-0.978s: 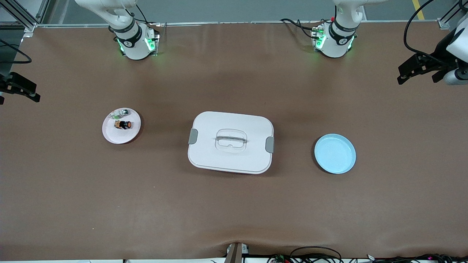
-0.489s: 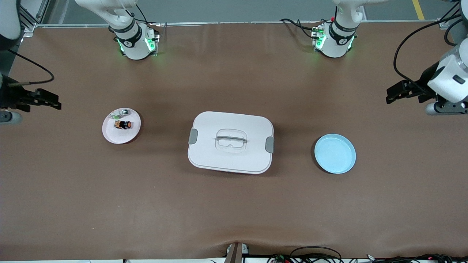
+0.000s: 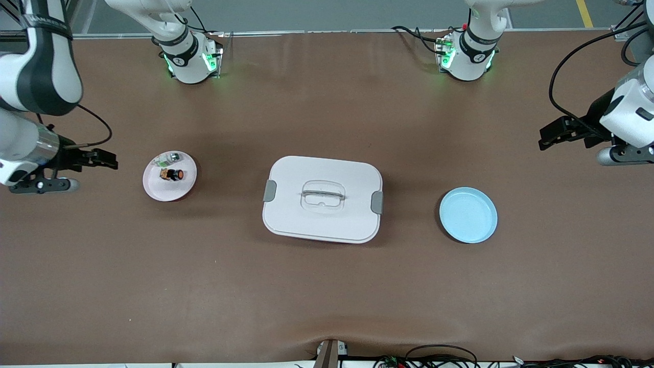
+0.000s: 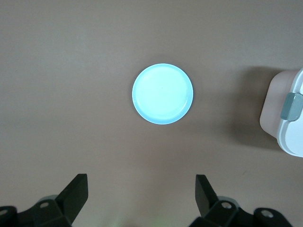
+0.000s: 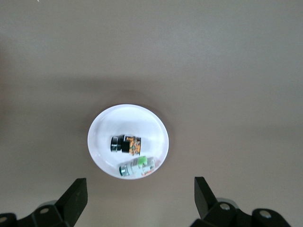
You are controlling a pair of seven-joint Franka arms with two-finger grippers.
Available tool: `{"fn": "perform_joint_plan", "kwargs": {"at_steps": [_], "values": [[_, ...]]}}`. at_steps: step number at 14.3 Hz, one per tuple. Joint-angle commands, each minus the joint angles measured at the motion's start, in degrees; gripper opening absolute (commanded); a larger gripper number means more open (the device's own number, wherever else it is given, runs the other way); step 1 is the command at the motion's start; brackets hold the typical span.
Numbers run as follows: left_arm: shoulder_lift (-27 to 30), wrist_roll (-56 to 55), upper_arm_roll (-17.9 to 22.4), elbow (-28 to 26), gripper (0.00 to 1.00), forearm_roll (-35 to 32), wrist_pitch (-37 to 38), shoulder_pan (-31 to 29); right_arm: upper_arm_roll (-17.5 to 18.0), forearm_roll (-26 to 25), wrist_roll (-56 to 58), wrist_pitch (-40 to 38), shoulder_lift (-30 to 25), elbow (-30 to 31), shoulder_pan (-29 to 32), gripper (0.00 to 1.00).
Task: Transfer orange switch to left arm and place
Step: 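Move the right gripper down over the orange switch on the white plate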
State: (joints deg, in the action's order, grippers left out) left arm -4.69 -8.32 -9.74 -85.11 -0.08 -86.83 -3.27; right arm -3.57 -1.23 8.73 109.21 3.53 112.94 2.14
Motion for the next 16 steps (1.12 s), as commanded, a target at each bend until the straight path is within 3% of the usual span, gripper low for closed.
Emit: {"fn": "perform_joint_plan", "kwargs": {"at_steps": [1, 5, 8, 16], "values": [[-0.24, -0.91, -0.19, 1.17, 1.00, 0.00, 1.05, 0.29, 0.58, 0.26, -1.26, 10.19, -5.72, 12.53, 0.32, 1.00], [-0.24, -0.82, -0.19, 1.08, 1.00, -0.18, 1.14, 0.20, 0.67, 5.35, -4.08, 13.82, -4.85, 16.69, -0.03, 1.00], [-0.24, -0.82, -0.10, 1.08, 1.00, -0.27, 1.14, 0.28, 0.67, 5.54, -4.16, 20.67, -4.15, 20.20, -0.82, 1.00], [-0.24, -0.38, 0.07, 0.99, 1.00, -0.27, 1.67, -0.42, 0.58, 5.36, -7.77, 29.64, 2.09, 23.02, -3.29, 1.00]]}}
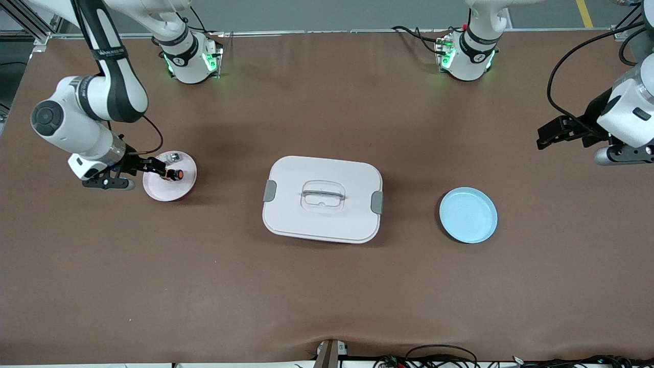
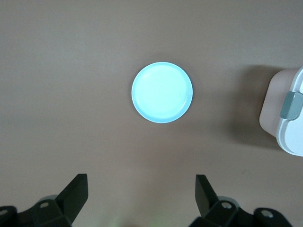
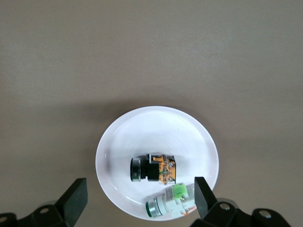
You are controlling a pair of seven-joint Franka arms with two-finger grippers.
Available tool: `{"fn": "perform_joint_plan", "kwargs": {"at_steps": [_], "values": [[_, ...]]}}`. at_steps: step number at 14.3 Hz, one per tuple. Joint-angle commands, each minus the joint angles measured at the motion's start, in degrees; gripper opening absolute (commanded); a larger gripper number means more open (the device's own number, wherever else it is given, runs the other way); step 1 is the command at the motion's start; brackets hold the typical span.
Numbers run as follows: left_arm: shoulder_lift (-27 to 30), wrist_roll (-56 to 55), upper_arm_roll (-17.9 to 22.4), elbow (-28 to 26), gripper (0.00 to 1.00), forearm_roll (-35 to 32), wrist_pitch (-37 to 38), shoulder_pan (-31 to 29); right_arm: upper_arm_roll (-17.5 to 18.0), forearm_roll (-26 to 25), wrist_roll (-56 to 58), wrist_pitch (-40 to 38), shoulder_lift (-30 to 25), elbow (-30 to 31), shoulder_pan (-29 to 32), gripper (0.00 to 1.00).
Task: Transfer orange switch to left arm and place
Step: 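Move the right gripper down over the orange switch on the white plate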
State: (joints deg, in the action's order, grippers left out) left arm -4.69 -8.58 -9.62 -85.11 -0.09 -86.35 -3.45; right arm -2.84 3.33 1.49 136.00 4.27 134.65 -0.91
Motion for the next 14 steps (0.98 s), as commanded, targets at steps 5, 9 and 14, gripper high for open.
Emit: {"fn": "perform_joint_plan", "kwargs": {"at_steps": [5, 9, 14], "values": [[-0.23, -0.65, -0.13, 0.99, 1.00, -0.27, 1.18, 0.20, -0.24, -0.95, 0.09, 5.67, 5.13, 2.02, -1.37, 1.00], [-0.23, -0.65, -0.13, 0.99, 1.00, -0.27, 1.18, 0.37, -0.24, -1.92, 0.09, 6.99, 6.89, 2.64, -1.28, 1.00], [-0.23, -0.56, -0.13, 0.99, 1.00, -0.27, 1.18, 0.37, -0.33, -4.39, 0.09, 7.08, 7.34, 3.25, -0.58, 1.00]]}}
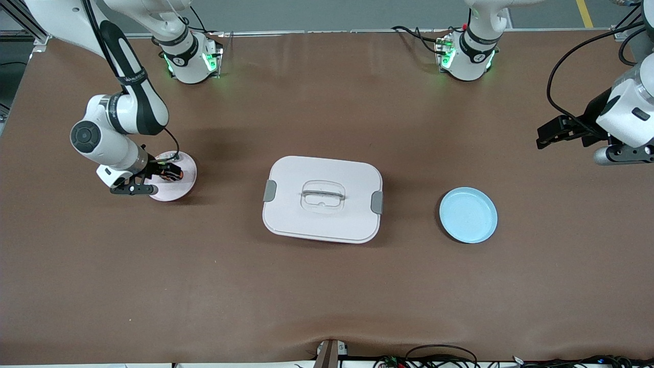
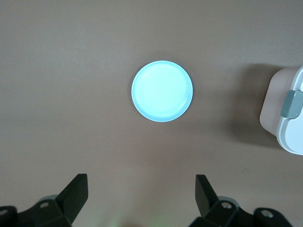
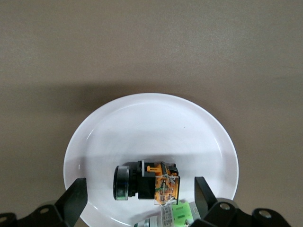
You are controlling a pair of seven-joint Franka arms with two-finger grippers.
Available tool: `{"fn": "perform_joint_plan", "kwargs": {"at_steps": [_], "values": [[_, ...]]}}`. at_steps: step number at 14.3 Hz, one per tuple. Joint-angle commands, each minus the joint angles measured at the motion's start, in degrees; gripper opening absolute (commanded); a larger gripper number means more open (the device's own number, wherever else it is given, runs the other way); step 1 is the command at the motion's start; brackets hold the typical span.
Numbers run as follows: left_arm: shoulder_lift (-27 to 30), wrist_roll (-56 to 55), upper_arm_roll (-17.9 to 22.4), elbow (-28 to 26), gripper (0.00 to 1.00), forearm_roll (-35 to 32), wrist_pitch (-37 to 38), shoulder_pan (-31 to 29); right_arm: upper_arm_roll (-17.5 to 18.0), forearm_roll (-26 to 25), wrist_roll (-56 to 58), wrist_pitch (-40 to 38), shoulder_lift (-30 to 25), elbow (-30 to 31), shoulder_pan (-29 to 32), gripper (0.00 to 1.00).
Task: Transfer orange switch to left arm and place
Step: 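Close the right gripper on the orange switch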
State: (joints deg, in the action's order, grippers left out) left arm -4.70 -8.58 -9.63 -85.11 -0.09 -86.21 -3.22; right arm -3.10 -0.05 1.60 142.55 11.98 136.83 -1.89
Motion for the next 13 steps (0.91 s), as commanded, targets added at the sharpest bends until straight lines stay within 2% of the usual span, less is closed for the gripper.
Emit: {"fn": "perform_joint_plan", "kwargs": {"at_steps": [1, 13], "values": [[-0.22, -0.65, -0.13, 0.99, 1.00, -0.26, 1.05, 0.15, -0.06, -1.01, 0.33, 0.54, -0.11, 1.07, 1.44, 1.00], [-0.22, -0.47, -0.13, 0.91, 1.00, -0.26, 1.05, -0.29, 0.11, -0.92, 0.77, 2.91, 2.61, 1.33, 1.45, 1.00]]}}
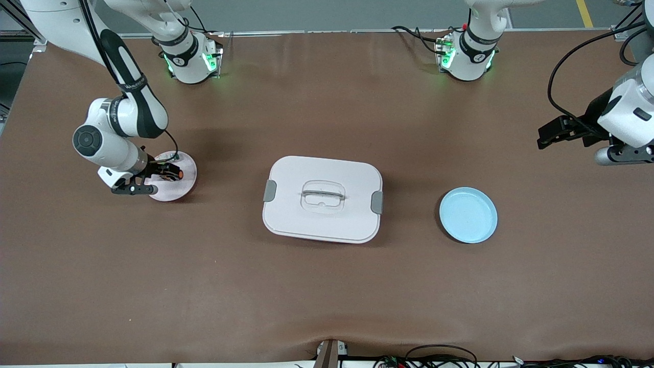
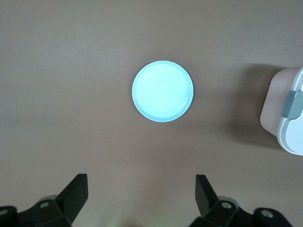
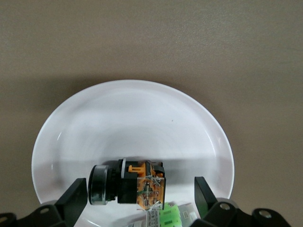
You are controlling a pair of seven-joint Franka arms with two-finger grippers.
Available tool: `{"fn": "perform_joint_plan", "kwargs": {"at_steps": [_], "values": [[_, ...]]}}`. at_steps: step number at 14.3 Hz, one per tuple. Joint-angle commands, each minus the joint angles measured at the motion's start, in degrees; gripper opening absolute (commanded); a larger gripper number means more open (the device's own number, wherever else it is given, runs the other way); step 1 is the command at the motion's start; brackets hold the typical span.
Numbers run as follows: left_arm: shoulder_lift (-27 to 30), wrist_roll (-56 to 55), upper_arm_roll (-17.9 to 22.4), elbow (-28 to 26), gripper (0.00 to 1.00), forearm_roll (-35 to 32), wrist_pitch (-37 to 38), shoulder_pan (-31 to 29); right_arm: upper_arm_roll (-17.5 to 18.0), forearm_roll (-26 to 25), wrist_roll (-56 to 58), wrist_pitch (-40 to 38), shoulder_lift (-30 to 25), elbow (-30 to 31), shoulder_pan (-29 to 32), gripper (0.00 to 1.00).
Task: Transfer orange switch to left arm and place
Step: 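Close the right gripper on the orange switch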
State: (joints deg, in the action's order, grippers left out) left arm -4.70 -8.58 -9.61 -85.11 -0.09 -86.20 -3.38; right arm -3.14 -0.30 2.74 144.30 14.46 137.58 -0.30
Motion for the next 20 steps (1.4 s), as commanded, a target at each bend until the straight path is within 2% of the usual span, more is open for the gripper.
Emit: {"fn": "perform_joint_plan", "kwargs": {"at_steps": [1, 18, 20], "values": [[-0.22, -0.47, -0.15, 0.91, 1.00, -0.26, 1.04, -0.14, 0.15, -0.66, -0.37, 1.68, 0.39, 0.50, -0.14, 1.00], [-0.22, -0.39, -0.15, 0.91, 1.00, -0.26, 1.04, -0.23, 0.24, -0.05, -1.78, 4.06, 2.59, 1.38, -0.75, 1.00], [-0.30, -0.12, -0.15, 0.91, 1.00, -0.26, 1.04, -0.23, 0.24, -0.05, -1.78, 4.06, 2.68, 1.38, -0.75, 0.82]]}}
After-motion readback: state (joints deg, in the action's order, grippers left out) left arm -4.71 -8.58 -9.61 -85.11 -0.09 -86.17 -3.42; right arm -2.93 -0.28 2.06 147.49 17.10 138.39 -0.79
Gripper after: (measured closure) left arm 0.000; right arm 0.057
